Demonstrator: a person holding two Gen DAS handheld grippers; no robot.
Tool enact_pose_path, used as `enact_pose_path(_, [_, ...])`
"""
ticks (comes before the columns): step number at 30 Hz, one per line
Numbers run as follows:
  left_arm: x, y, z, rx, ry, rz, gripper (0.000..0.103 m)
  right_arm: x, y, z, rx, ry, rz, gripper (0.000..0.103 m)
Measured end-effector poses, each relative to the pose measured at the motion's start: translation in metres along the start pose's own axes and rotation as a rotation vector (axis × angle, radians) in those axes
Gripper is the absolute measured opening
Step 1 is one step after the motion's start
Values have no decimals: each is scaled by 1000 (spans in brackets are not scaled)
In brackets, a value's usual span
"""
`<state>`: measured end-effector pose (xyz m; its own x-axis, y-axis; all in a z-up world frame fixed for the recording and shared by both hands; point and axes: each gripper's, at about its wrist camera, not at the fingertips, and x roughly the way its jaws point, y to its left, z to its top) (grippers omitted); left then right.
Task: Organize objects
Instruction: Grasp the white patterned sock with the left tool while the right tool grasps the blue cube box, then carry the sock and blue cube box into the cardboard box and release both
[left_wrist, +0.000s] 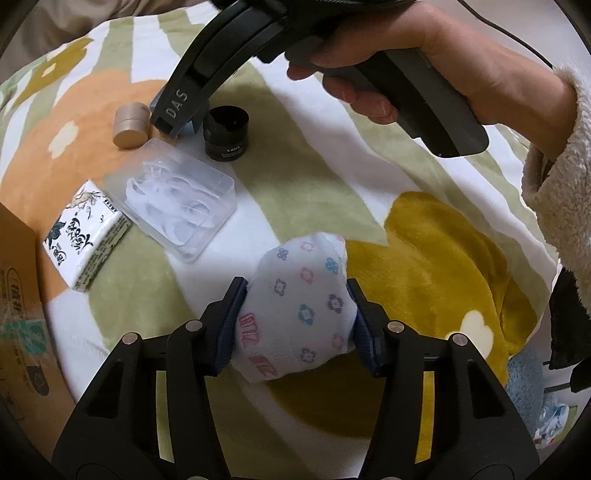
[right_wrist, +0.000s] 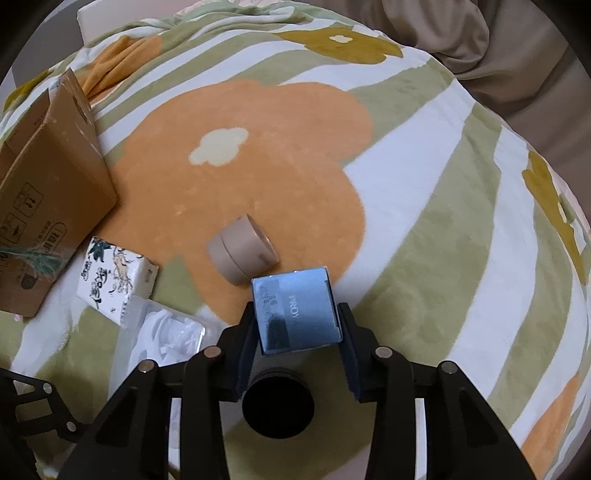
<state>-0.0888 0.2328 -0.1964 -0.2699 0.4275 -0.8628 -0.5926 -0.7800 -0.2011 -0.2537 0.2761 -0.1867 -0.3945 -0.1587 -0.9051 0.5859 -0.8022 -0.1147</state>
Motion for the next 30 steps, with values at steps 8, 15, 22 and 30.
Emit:
enact_pose_path(8, [-21,3,-1,-24,-29,-19,48,-27,-2,7,38,-27,-2,37])
enact_pose_path(15, [-61,0,24,-7,-95,0,48,-68,8,15,52,-74,-9,37])
enact_pose_path(22, [-127,15,38,-24,-182,14,48,-122,23,29,62,-120,-35,37])
enact_pose_path(30, [-198,46,45,-62,-270,90,48,-184,52,50,59,-182,-53,37])
